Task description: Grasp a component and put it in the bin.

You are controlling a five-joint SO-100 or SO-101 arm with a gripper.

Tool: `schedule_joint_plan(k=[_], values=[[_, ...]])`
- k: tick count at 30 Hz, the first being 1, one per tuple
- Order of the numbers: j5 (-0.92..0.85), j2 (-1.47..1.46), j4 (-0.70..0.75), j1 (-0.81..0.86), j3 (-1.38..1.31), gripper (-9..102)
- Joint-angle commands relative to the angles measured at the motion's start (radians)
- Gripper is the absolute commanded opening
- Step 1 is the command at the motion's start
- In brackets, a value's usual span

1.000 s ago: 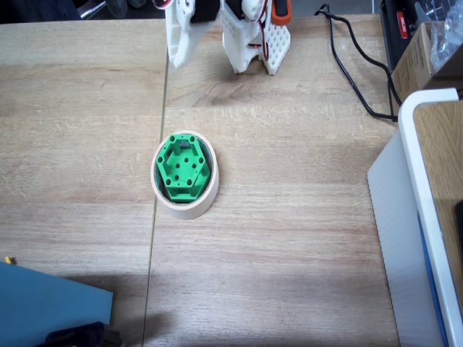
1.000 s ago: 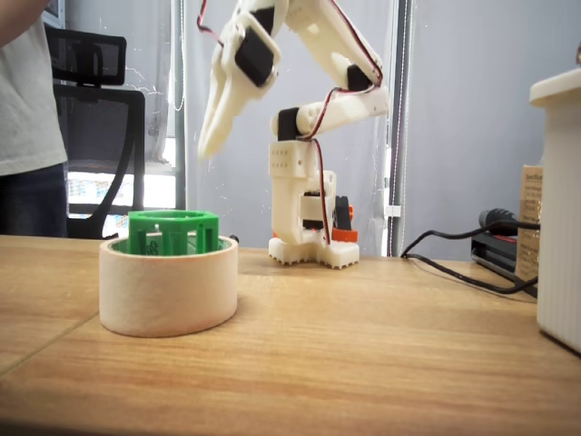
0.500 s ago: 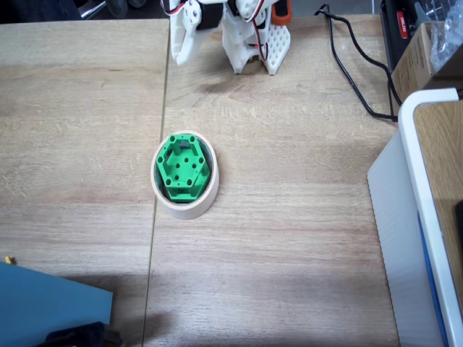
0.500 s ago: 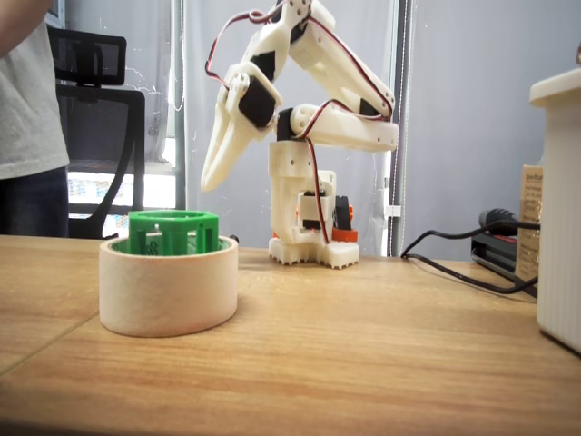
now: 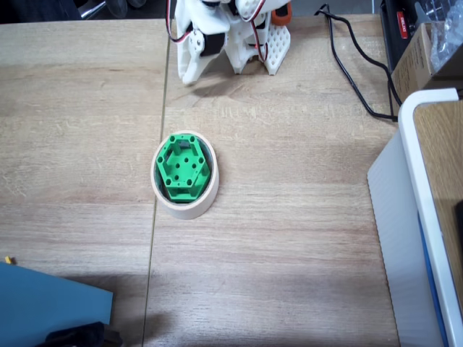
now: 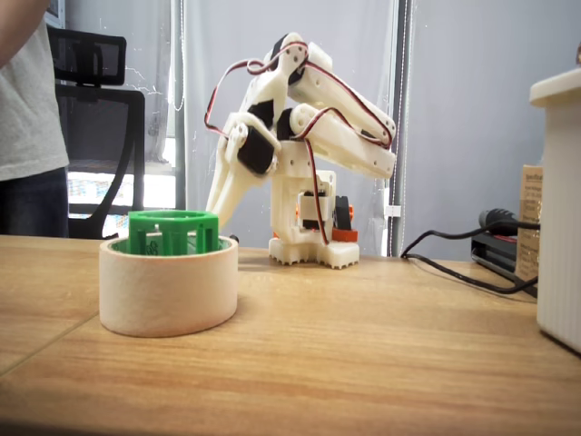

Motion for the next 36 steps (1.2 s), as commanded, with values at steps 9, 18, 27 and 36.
schedule_joint_plan(k=[9, 18, 27, 36], values=[[0.009, 0.006, 0.006, -0.003, 0.032, 0], [0.011, 0.011, 0.005, -0.005, 0.08, 0], [0.011, 0.015, 0.005, -0.005, 0.081, 0], [0.011, 0.017, 0.003, -0.006, 0.1, 0]])
